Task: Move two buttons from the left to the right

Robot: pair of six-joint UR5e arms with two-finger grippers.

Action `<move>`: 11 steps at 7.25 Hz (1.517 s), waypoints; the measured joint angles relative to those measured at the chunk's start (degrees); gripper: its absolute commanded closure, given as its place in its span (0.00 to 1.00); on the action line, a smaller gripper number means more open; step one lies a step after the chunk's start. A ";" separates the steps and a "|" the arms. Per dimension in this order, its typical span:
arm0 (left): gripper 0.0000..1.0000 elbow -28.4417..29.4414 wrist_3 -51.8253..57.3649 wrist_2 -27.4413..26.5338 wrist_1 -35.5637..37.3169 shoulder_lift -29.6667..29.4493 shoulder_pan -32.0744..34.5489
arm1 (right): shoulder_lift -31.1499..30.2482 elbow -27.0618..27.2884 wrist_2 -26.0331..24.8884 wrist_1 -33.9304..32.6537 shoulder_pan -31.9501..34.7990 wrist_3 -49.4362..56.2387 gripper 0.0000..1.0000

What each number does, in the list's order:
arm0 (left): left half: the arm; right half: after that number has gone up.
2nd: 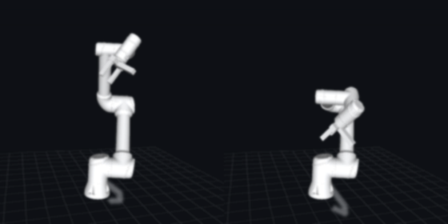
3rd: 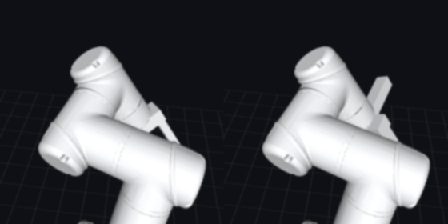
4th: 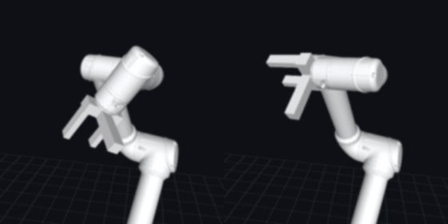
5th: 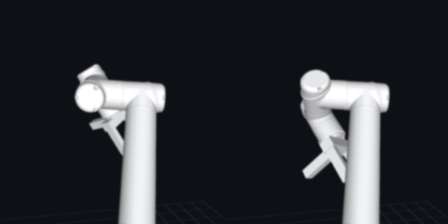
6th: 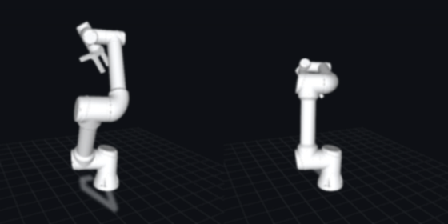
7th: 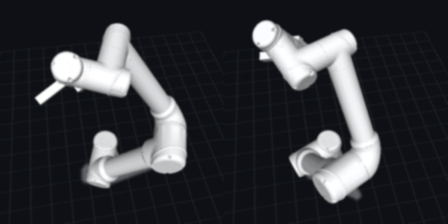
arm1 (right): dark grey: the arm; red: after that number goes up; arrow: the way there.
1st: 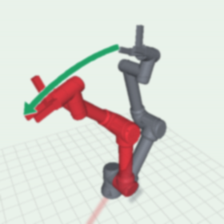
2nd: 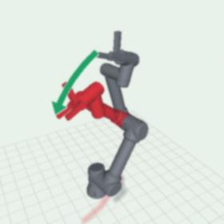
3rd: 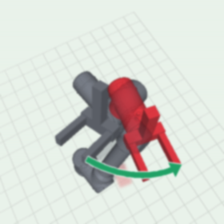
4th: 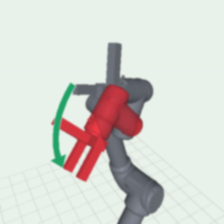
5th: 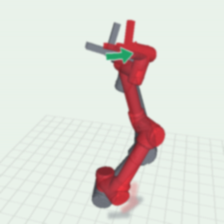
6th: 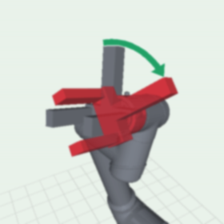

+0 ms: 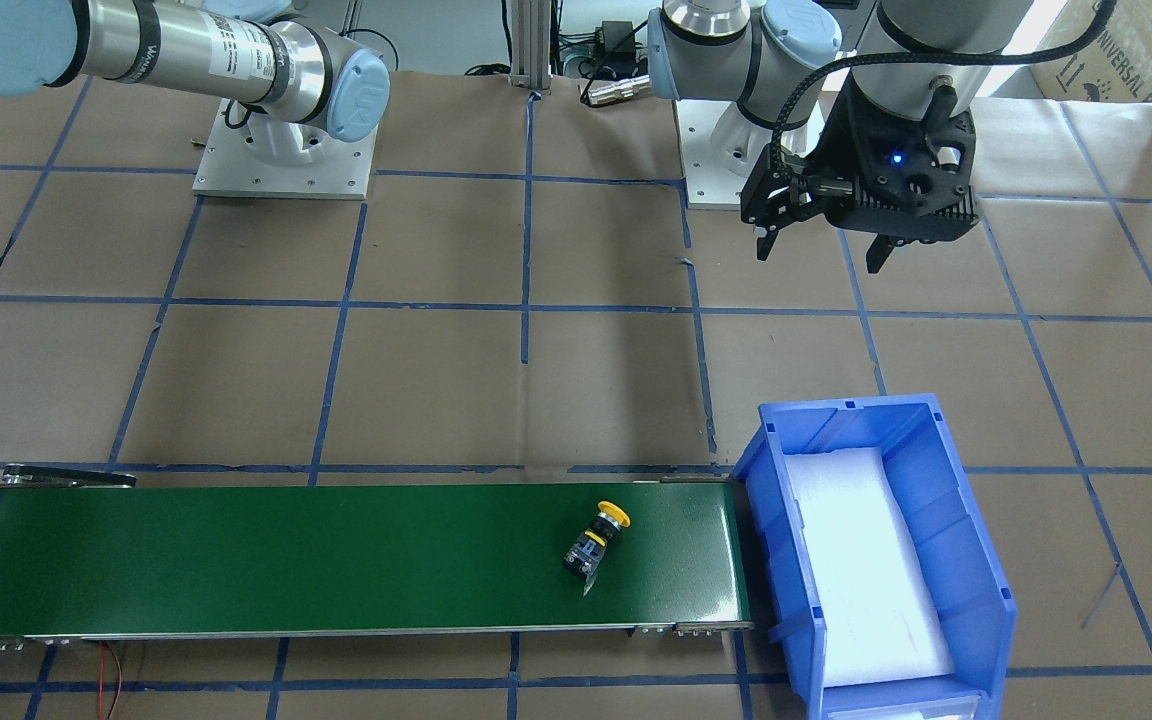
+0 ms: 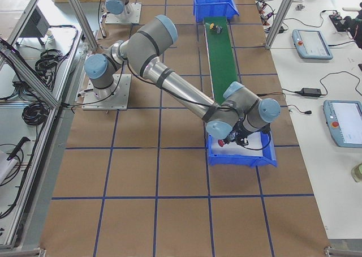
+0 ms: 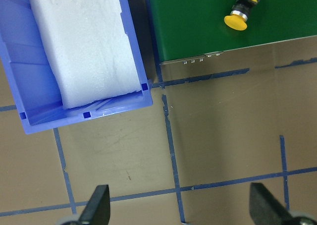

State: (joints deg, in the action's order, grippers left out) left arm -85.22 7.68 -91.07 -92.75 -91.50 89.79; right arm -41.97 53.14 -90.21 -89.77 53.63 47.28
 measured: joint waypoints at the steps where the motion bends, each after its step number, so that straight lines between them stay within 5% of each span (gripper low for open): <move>1: 0.00 0.40 -0.20 -0.24 -0.05 -0.30 -0.24 | 0.13 0.02 -0.30 0.02 -0.12 0.00 0.68; 2: 0.00 0.65 -0.53 -0.41 -0.11 -0.69 -0.32 | 0.24 0.03 -0.43 0.03 -0.15 0.00 0.46; 8: 0.00 0.74 -0.65 -0.14 -2.52 -0.89 -0.35 | -0.16 0.43 -0.39 0.05 -0.37 0.00 0.44; 11: 0.00 0.86 -0.71 -0.08 -2.40 -1.03 -0.40 | -4.28 -0.13 0.06 0.99 0.10 -0.08 0.24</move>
State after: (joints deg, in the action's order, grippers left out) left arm -84.36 6.97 -91.15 -95.15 -92.53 89.39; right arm -46.26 53.01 -90.15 -88.77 53.73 47.21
